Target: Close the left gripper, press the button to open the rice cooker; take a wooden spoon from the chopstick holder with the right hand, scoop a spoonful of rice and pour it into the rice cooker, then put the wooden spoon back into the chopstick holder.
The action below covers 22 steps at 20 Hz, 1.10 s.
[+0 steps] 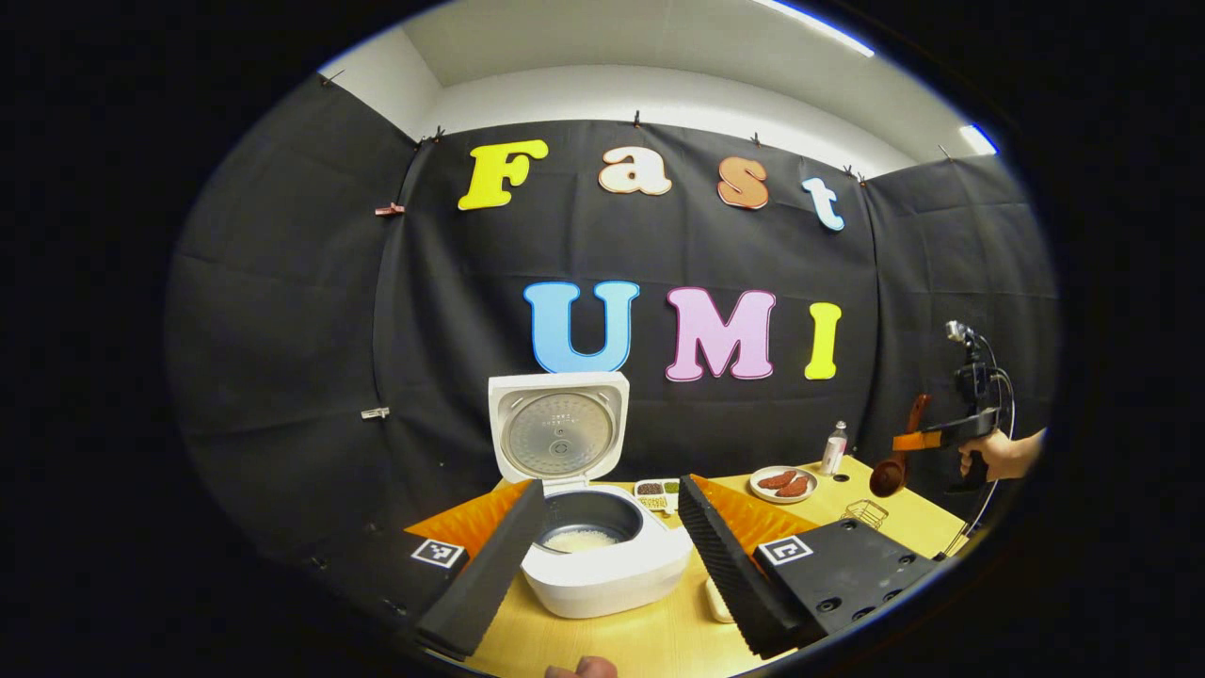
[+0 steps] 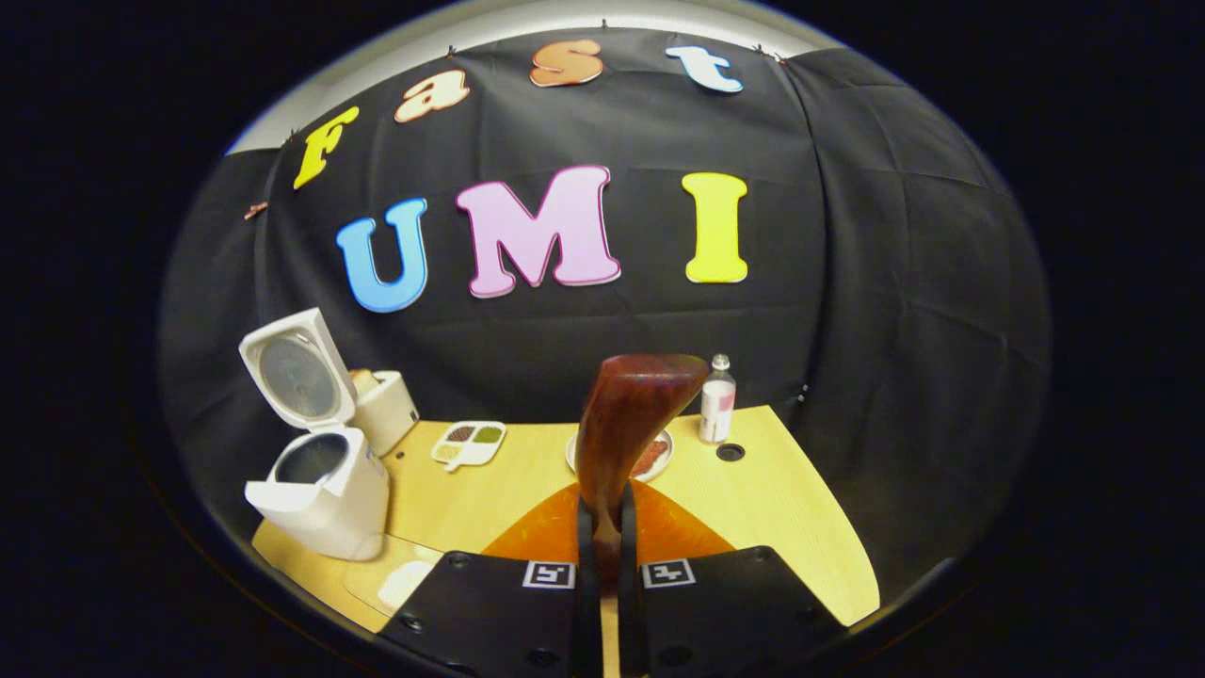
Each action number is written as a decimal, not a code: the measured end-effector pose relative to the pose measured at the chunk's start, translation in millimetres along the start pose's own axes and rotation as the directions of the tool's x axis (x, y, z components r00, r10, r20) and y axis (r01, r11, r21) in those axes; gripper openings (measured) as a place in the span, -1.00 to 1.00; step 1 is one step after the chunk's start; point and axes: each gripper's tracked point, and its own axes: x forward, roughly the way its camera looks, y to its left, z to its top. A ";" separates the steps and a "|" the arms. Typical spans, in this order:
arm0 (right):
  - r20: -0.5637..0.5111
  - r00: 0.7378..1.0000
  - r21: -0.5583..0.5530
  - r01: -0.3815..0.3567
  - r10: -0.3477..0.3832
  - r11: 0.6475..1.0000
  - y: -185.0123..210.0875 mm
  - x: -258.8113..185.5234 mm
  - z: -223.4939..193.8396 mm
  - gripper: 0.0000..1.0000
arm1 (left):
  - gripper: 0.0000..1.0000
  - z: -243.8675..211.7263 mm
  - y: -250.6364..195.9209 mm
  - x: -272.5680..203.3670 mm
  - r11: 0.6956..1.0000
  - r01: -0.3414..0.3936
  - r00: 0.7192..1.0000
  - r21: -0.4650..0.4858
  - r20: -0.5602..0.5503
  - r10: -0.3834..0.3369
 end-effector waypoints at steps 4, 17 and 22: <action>-0.085 0.996 -0.024 -0.013 0.011 1.000 -16.6 37.7 -40.1 -0.78 | 0.95 0.8 -5.4 6.9 1.000 -0.026 0.999 -0.003 -0.028 0.026; -0.206 0.977 0.179 -0.018 0.056 0.984 -42.2 84.2 -122.2 -0.70 | 0.94 5.2 -21.9 28.7 0.997 -0.081 0.994 0.007 -0.068 0.081; -0.225 0.974 0.196 0.060 -0.015 0.979 -68.3 74.6 -125.6 -0.18 | 0.95 10.8 -28.4 33.5 0.998 -0.060 0.997 0.008 -0.056 0.060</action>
